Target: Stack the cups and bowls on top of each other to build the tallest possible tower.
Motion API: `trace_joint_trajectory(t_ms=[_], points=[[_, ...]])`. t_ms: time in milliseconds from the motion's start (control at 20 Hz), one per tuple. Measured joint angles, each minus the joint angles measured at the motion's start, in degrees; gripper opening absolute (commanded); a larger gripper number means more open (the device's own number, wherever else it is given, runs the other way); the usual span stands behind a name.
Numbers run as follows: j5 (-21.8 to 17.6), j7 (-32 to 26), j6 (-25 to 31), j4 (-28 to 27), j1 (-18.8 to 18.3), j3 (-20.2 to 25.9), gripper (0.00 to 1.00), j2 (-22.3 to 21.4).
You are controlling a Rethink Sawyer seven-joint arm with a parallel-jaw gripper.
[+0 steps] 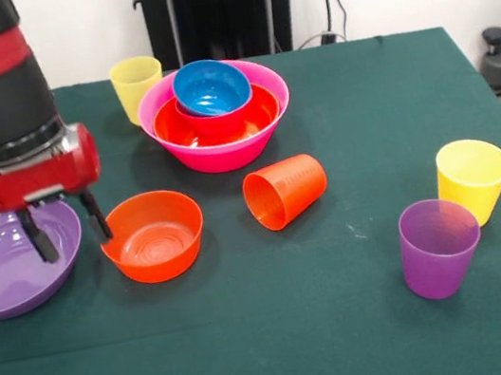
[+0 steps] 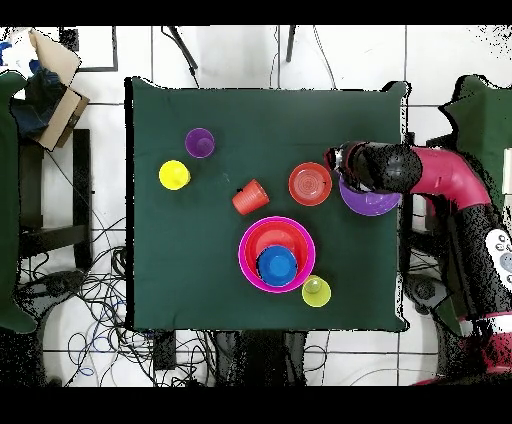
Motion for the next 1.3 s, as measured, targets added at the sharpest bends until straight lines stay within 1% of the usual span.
trace_joint_trajectory(t_ms=[250, 500, 750, 1000, 1300], points=[[-0.92, 0.0, -0.84, -1.69, 1.0, -0.04, 1.0, 3.44], [-2.9, 0.0, -1.75, -2.07, 1.45, -0.12, 1.0, 5.16], [-4.03, 0.0, -1.85, -2.14, 1.44, -0.15, 1.0, 6.64], [-4.19, 0.0, -1.85, -2.14, 1.32, -0.14, 1.0, 6.67], [-4.21, 0.0, -1.85, -1.97, 0.93, -0.14, 1.0, 5.58]])
